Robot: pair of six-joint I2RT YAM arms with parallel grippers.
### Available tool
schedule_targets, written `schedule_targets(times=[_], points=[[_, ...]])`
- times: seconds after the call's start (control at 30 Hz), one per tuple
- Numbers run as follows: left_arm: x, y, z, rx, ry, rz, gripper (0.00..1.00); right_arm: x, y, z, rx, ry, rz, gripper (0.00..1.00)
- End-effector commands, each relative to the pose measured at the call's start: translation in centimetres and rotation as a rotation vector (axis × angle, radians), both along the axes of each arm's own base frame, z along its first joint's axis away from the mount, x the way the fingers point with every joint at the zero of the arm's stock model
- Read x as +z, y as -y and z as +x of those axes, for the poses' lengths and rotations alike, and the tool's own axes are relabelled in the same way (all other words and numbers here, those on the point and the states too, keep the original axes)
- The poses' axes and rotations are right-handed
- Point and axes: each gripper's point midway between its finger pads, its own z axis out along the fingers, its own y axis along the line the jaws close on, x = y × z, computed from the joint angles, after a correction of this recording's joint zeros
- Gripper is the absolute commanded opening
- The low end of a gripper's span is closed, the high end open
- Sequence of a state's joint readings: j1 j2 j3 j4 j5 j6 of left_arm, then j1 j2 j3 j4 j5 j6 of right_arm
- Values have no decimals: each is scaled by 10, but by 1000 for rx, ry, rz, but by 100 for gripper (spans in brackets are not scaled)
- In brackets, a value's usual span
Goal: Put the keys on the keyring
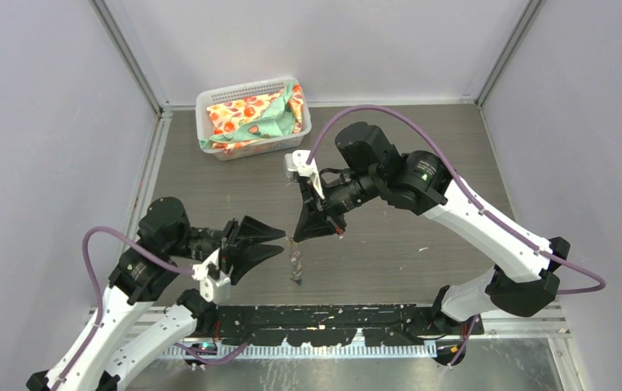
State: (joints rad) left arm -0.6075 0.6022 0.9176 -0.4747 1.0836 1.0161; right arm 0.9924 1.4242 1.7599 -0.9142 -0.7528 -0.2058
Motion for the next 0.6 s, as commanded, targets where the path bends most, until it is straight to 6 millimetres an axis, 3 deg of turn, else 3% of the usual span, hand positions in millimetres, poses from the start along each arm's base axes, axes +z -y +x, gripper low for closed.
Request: schedule_targets(times=[0.0,0.23,0.57], points=[[23,1,-4,-40,259,-95,40,24,-3,-4,33,-10,72,1],[36,1,0,-16,276,-138,42,23,-5,-3,32,-34,71,1],[6,0,-6,-68,288,-31,38,26,-11,-5,54,-64,89,1]])
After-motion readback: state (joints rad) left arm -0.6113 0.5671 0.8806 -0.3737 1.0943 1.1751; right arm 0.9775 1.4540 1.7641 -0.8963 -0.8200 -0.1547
